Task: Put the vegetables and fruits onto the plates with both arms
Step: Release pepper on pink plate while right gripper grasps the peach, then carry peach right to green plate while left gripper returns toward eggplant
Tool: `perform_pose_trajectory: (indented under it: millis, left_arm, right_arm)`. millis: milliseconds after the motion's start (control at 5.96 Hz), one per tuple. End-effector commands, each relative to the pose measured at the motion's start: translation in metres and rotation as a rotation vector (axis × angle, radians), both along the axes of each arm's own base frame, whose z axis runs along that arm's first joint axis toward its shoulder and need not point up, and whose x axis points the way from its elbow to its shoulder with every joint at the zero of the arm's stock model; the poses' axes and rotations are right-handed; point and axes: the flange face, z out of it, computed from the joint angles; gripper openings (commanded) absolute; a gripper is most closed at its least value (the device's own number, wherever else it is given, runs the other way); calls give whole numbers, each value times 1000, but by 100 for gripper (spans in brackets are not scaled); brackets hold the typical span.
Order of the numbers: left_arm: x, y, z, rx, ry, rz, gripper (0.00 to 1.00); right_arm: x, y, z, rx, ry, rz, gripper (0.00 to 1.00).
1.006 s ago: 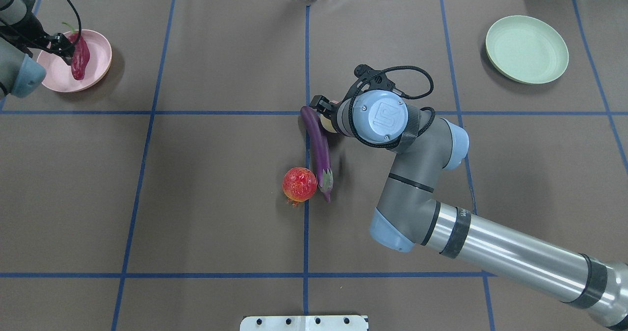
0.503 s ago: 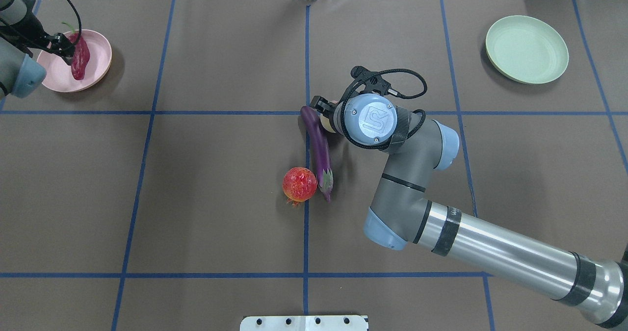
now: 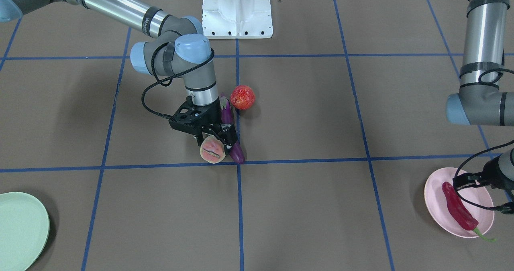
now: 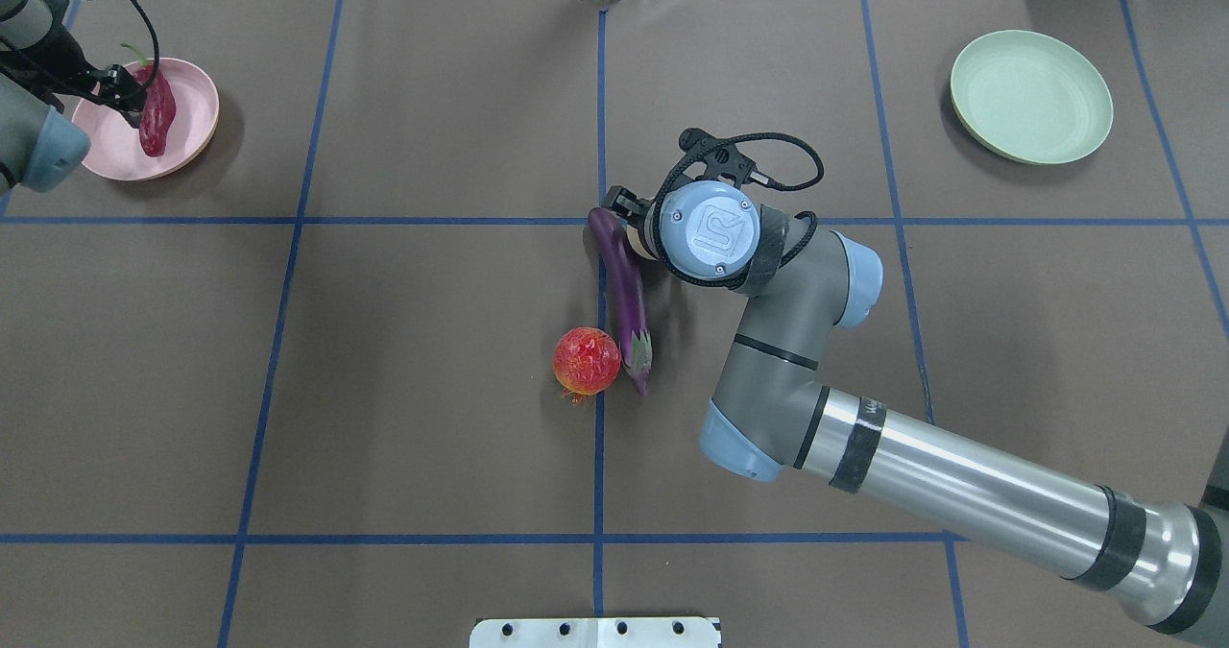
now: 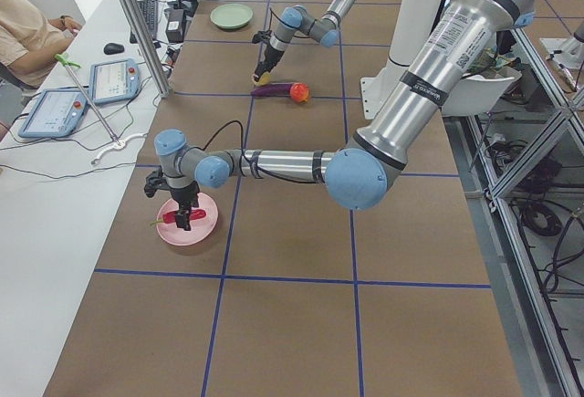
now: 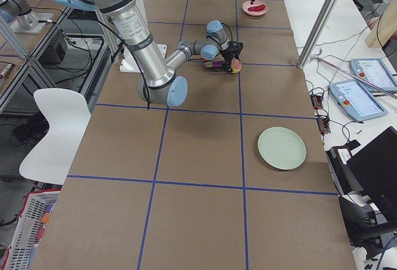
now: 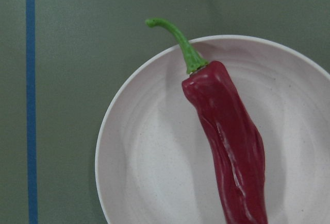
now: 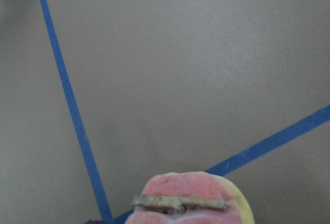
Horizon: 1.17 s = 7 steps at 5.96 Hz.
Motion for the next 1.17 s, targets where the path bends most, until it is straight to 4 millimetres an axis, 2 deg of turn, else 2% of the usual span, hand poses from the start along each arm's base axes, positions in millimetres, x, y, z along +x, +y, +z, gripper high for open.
perform_pose_trajectory:
  millis: [0,168,335,503,671,838,1006]
  left_arm:
    - [0,-1,-3,1,2,-4,99]
    - [4,-6,-22,0,16,-33,99]
    - [30,-2,-47,-22,43,-79,99]
    - [64,9,-70,-30,72,-97,99]
    - [103,22,-106,-27,109,-102,100]
    - [143,31,-133,-48,135,-115,100]
    - [183,36,-173,-68,167,-136,100]
  right_arm:
    - [1,-2,0,-6,-6,9,33]
    - [19,-20,5,-6,4,29,0]
    - [50,-51,10,16,37,45,0]
    - [101,-91,33,19,75,8,0]
    - [157,-124,64,26,128,-11,0]
    - [209,-149,107,36,210,-50,0]
    - [265,-173,146,12,252,-86,0]
